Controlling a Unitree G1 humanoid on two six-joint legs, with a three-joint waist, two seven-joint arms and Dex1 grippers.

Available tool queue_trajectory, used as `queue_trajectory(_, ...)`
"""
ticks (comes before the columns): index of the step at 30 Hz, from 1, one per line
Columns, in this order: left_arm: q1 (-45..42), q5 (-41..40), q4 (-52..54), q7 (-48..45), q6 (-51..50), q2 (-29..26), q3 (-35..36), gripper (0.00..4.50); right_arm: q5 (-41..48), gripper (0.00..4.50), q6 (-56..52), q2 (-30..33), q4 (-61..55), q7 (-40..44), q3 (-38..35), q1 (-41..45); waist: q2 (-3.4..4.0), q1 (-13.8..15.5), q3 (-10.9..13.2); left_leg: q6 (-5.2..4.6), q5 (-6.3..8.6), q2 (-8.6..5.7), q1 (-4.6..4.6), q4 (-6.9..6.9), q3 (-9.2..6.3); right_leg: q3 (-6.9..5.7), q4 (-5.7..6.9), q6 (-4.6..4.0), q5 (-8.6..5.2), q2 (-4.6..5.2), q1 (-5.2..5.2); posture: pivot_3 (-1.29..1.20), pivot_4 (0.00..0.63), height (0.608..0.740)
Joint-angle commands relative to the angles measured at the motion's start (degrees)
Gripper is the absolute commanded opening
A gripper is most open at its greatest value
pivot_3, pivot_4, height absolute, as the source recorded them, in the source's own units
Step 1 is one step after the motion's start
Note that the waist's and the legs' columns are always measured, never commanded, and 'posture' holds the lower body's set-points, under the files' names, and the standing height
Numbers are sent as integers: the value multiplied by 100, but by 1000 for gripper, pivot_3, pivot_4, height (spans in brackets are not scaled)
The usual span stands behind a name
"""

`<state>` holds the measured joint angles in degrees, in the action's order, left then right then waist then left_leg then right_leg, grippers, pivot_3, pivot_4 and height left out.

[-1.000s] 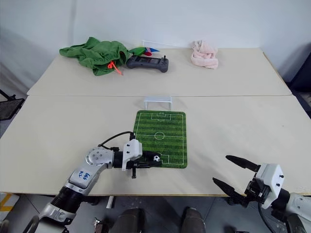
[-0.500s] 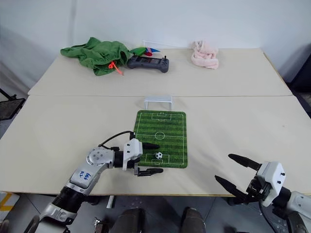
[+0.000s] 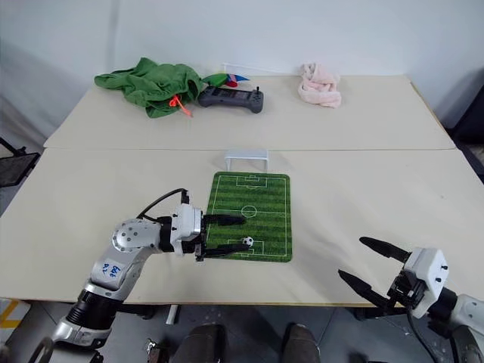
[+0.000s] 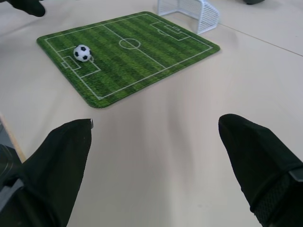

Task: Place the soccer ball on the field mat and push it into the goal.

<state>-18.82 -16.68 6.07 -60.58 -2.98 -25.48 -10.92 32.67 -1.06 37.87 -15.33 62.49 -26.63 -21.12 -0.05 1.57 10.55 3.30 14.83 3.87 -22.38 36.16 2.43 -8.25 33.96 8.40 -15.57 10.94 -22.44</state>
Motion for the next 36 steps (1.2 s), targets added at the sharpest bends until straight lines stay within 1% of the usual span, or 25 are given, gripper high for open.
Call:
queue_trajectory(1, 138, 270, 6, 155, -152, 85, -365, 1416, 44, 4500, 111, 58, 40, -4, -141, 118, 0, 0, 0, 0, 0, 0, 0, 1, 1, 1, 0, 1, 0, 0, 0, 0, 150, 740)
queue_trajectory(5, 164, 475, 29, 527, -540, 144, -459, 144, 21, 4500, 119, 26, 41, -41, -156, 149, -2, 0, 1, -1, 0, 0, 0, 1, 1, 2, 1, 1, 1, -1, -1, 0, 150, 740)
queue_trajectory(6, 172, 496, 37, 560, -567, 153, -480, 42, 18, 4500, 123, 18, 38, -55, -169, 146, -2, -1, 1, -2, 1, 0, 1, 0, 1, 2, 1, 1, 1, -1, -1, 0, 150, 740)
queue_trajectory(8, 150, 555, -4, 676, -748, 216, -558, 42, 15, 4500, 138, -2, 44, -77, -182, 137, -2, -1, 1, -2, 1, 0, 0, 0, 1, 2, 1, 1, 1, -1, -1, 0, 150, 740)
queue_trajectory(12, -44, 813, -470, 1120, -1063, 476, -634, 42, -25, 4500, 201, 7, 185, -116, -135, 290, -2, 6, 1, -2, 1, 0, 0, 5, 1, 4, 1, 4, 2, -1, 0, 0, 150, 740)
queue_trajectory(14, -155, 937, -651, 1317, -1098, 559, -580, 42, -67, 4500, 267, 35, 294, -108, -112, 412, -3, 4, 1, -2, 0, 0, 0, 6, 1, 4, 1, 5, 4, -1, 0, 0, 150, 740)
queue_trajectory(16, -376, 1123, -972, 1854, -1183, 676, -353, 42, -83, 4500, 285, 75, 404, -127, -112, 622, -1, 3, 1, -3, -1, 0, 1, 8, 2, 4, 4, 2, 6, -1, 0, 0, 150, 740)
queue_trajectory(18, -546, 1253, -1227, 2148, -1178, 715, -229, 42, -103, 4500, 298, 84, 495, -152, -114, 801, -2, -5, 1, -6, -2, 0, 1, 13, 2, 5, 3, 3, 13, -1, 2, 0, 150, 740)
queue_trajectory(24, -1139, 1381, -1832, 3066, -341, 988, 339, 42, -152, 4500, 287, 62, 647, -195, 0, 1113, -5, -8, 3, -1, -8, 0, 0, 12, 4, 10, 1, 6, 20, -3, 0, 0, 150, 740)
queue_trajectory(26, -1194, 1266, -1817, 2994, -157, 996, 436, 42, -171, 4500, 303, 49, 705, -188, 67, 1214, -5, -7, 3, 2, -10, 0, -1, 11, 6, 11, -2, 9, 23, -3, 0, 0, 150, 740)
queue_trajectory(29, -1100, 878, -1587, 2349, -188, 889, 446, 42, -189, 4500, 317, 48, 783, -188, 135, 1359, -5, -8, 2, 2, -10, 0, 0, 10, 15, 15, -7, 12, 25, -4, 0, 0, 150, 740)
queue_trajectory(33, -839, 369, -1205, 1105, -123, 420, 391, 42, -205, 4500, 307, 82, 922, -173, 200, 1580, -5, -28, 2, 2, -9, 0, 2, 5, 30, 31, -8, 13, 26, -6, -9, 0, 150, 740)
queue_trajectory(36, -723, 77, -1043, 672, -382, 127, 484, 42, -221, 4500, 312, 109, 1036, -122, 232, 1717, -5, -23, 2, 3, -9, 2, 10, 1, 45, 48, -6, 13, 26, -10, -15, 0, 150, 740)
